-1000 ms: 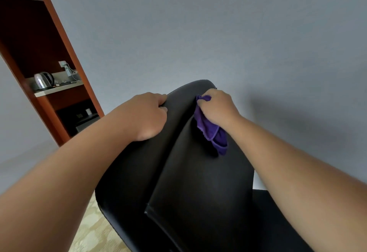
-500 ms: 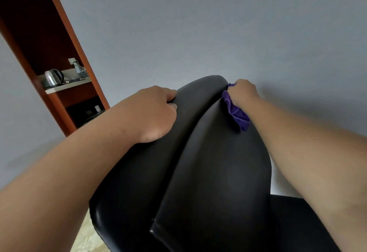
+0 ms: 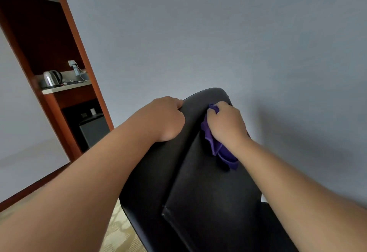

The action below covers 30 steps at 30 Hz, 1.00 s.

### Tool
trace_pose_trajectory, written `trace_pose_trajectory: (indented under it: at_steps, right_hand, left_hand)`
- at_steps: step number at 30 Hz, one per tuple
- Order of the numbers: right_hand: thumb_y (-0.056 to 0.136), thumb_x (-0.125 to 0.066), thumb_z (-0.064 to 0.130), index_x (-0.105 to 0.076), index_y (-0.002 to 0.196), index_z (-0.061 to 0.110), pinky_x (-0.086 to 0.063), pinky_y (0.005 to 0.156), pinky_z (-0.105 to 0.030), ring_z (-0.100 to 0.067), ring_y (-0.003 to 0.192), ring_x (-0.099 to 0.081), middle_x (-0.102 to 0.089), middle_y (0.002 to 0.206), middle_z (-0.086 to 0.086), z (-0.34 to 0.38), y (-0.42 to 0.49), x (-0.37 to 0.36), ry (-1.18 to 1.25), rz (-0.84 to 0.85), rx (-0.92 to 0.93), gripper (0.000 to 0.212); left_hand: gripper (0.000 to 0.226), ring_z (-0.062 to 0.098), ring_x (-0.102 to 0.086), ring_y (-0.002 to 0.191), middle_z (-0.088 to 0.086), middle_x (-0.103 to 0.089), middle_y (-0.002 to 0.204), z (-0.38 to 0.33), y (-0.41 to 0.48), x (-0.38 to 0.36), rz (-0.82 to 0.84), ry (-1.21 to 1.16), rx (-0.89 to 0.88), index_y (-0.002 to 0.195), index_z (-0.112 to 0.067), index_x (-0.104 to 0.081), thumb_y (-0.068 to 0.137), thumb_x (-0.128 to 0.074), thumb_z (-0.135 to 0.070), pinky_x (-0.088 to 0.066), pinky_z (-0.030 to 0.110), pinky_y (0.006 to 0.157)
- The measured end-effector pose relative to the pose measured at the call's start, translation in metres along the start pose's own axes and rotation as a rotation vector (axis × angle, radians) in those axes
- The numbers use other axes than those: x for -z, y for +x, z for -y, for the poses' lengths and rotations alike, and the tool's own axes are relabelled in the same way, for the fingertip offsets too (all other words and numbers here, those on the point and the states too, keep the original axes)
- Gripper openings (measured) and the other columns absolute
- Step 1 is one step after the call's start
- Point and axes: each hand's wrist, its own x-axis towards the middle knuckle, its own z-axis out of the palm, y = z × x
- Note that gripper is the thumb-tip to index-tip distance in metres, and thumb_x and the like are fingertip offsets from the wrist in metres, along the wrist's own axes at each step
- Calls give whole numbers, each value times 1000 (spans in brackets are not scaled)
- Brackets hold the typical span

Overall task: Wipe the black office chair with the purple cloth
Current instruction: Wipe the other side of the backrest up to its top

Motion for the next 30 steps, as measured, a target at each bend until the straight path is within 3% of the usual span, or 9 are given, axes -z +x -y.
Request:
trace_pose_trajectory:
  at_steps: [3,7,9,13,16,19,24,30]
  right_hand:
    - [98,-44,33,-53,87,18,-43,62,-36,-14,74,-53,-55,84,4,21,-53,6,-16,-30,119,20]
    - [101,-44,38,-54,96,24,-49,62,-34,-9,74,-55,-56,87,10,25,-79,14,3,-37,202,18]
    - [100,-44,38,-54,95,23,-45,61,-33,-12,74,-54,-55,86,9,21,-64,13,-57,-47,205,18]
    - [97,-41,34,-55,96,19,-45,71,-37,-24,84,-53,-56,93,2,4,-7,2,-131,-42,81,20]
    - [93,-41,27,-52,91,17,-42,70,-36,-29,85,-54,-58,92,-3,-15,38,-5,-145,-19,-36,15]
    - [89,-43,23,-51,93,15,-38,71,-34,-29,86,-53,-55,94,-4,-32,76,-7,-155,21,-135,11]
    - [90,-45,17,-52,94,11,-37,70,-33,-29,77,-50,-53,90,-8,-54,112,-9,-148,51,-230,10]
    - [91,-44,15,-51,87,11,-36,66,-33,-24,71,-48,-56,92,-9,-49,105,-9,-118,30,-238,10]
  left_hand:
    - [36,21,-50,101,3,-60,136,-2,-5,1,-14,-12,-1,134,-17,-58,104,-40,-18,-38,30,88]
    - [38,25,-53,127,3,-55,144,-4,-12,0,-16,-5,-15,143,-21,-52,108,-37,-23,-34,26,90]
    - [39,25,-52,129,3,-54,145,-2,-13,-1,-16,-2,-15,145,-22,-50,108,-37,-25,-34,26,91]
    - [36,24,-56,120,1,-58,138,4,-9,-2,-26,-5,-26,139,-21,-54,107,-38,-26,-39,29,91]
    - [34,20,-59,109,-1,-63,129,6,-5,-3,-26,-6,-42,134,-20,-58,106,-38,-27,-48,34,98]
    - [34,21,-61,111,-2,-64,125,9,0,-4,-32,2,-50,132,-20,-59,106,-39,-27,-50,41,101]
    - [35,17,-53,100,-1,-62,130,12,7,-6,-39,5,-54,135,-19,-57,106,-39,-24,-44,32,93]
    - [30,20,-63,98,-3,-67,108,17,11,-7,-29,-17,-64,116,-23,-65,98,-42,-16,-54,38,91]
